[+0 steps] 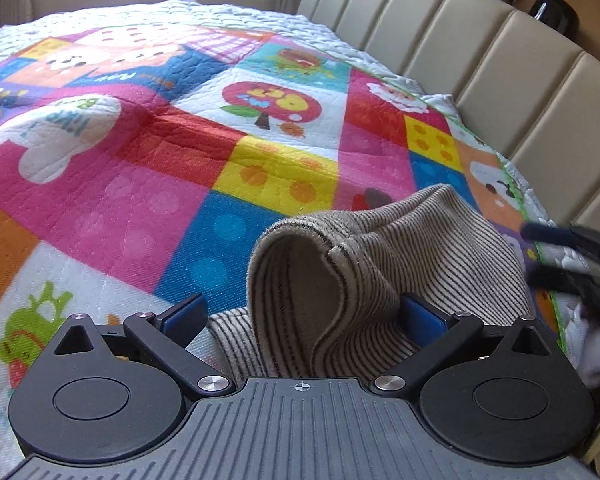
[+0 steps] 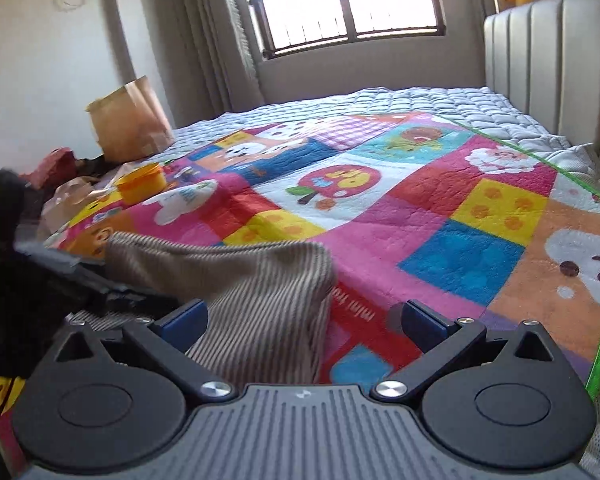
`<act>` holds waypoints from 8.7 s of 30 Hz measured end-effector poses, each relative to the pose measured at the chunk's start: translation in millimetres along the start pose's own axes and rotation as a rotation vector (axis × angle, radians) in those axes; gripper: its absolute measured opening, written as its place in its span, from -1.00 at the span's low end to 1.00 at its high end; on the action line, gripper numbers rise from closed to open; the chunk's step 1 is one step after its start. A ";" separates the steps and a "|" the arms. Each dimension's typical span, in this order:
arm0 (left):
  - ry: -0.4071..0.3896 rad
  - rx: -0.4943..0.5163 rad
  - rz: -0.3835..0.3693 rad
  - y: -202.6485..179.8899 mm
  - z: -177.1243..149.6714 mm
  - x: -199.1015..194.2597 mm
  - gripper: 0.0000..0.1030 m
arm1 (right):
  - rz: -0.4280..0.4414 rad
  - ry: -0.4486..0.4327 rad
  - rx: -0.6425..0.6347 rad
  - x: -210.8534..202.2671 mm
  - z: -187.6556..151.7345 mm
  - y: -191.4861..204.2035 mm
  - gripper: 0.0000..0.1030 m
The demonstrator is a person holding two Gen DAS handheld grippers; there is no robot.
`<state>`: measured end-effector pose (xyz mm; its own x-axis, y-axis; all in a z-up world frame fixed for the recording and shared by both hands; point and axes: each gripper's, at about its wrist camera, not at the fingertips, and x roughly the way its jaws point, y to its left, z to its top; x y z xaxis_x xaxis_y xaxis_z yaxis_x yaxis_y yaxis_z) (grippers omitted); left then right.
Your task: Fold clothes
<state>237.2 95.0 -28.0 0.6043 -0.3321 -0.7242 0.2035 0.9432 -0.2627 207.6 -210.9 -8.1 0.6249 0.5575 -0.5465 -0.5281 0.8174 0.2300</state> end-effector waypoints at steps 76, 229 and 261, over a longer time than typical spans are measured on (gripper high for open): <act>-0.028 -0.097 -0.449 -49.3 -82.5 -26.2 0.86 | -0.049 -0.026 0.194 36.3 15.7 -7.8 0.29; -0.085 -0.184 -0.285 -41.0 51.8 31.4 0.63 | 0.102 0.070 0.202 -3.5 -42.6 -26.6 0.67; -0.007 -0.255 -0.430 -5.6 -10.6 37.2 0.53 | 0.196 0.094 0.373 55.8 -4.3 -52.2 0.55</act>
<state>250.3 77.2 -60.2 0.5121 -0.6892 -0.5126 0.2410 0.6881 -0.6845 267.6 -223.1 -54.0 0.4692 0.7062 -0.5303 -0.3774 0.7032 0.6026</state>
